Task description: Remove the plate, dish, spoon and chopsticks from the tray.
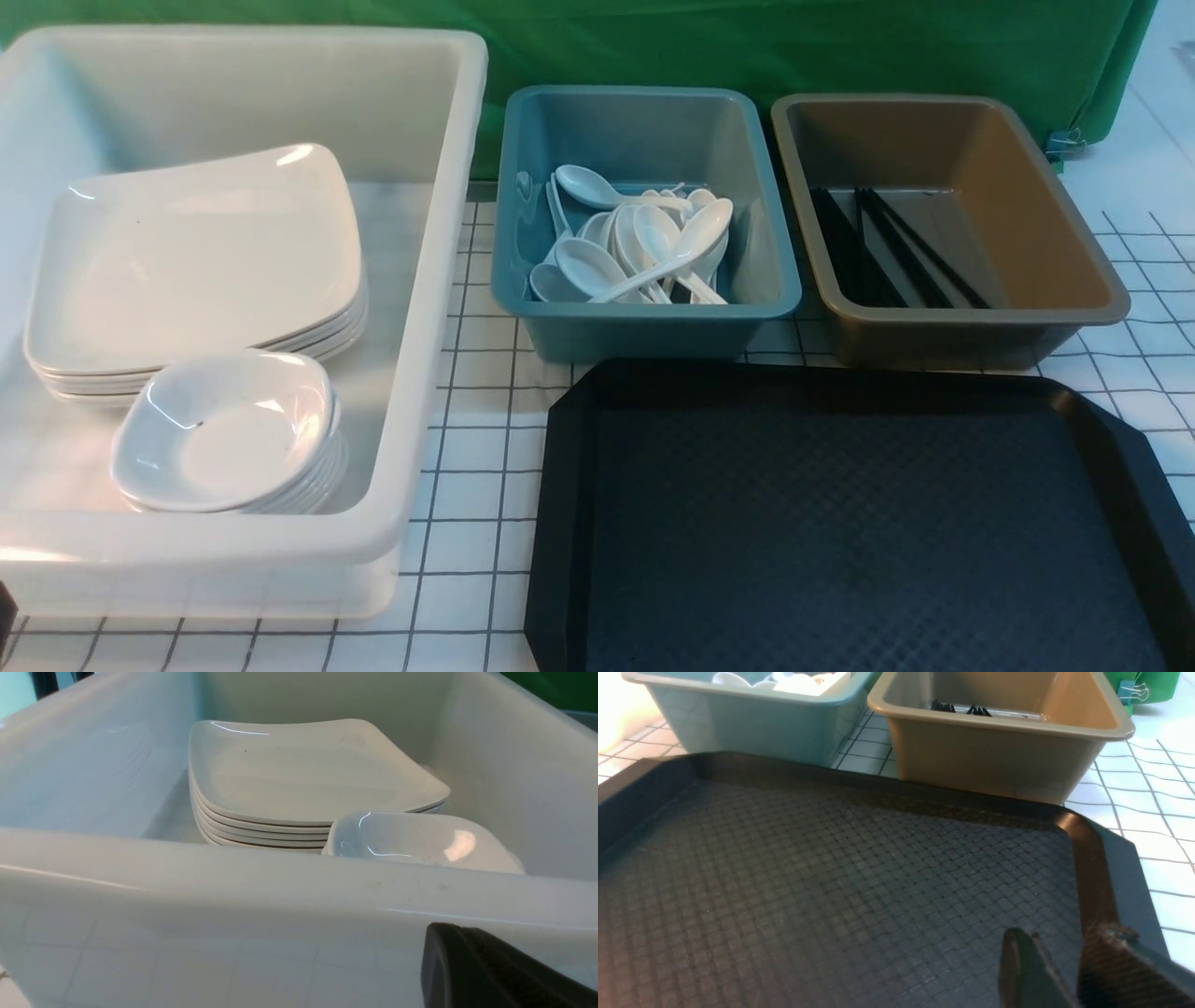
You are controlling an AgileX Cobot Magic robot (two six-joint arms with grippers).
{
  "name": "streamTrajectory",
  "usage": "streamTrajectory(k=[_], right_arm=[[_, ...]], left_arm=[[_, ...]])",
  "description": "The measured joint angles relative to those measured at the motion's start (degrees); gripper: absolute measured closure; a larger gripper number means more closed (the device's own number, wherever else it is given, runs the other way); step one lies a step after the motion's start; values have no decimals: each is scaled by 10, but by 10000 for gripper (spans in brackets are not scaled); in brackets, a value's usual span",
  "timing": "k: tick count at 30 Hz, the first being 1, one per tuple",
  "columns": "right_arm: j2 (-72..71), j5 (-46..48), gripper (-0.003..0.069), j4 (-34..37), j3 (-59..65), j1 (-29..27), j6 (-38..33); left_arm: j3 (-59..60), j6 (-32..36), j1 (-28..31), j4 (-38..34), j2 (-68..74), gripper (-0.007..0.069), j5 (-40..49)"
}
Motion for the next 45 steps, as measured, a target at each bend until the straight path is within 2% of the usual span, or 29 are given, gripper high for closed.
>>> streamTrajectory(k=[15, 45], right_arm=[[0, 0, 419, 0, 0, 0, 0], [0, -1, 419, 0, 0, 0, 0]], left_arm=[[0, 25, -23, -5, 0, 606, 0], [0, 28, -23, -7, 0, 605, 0]])
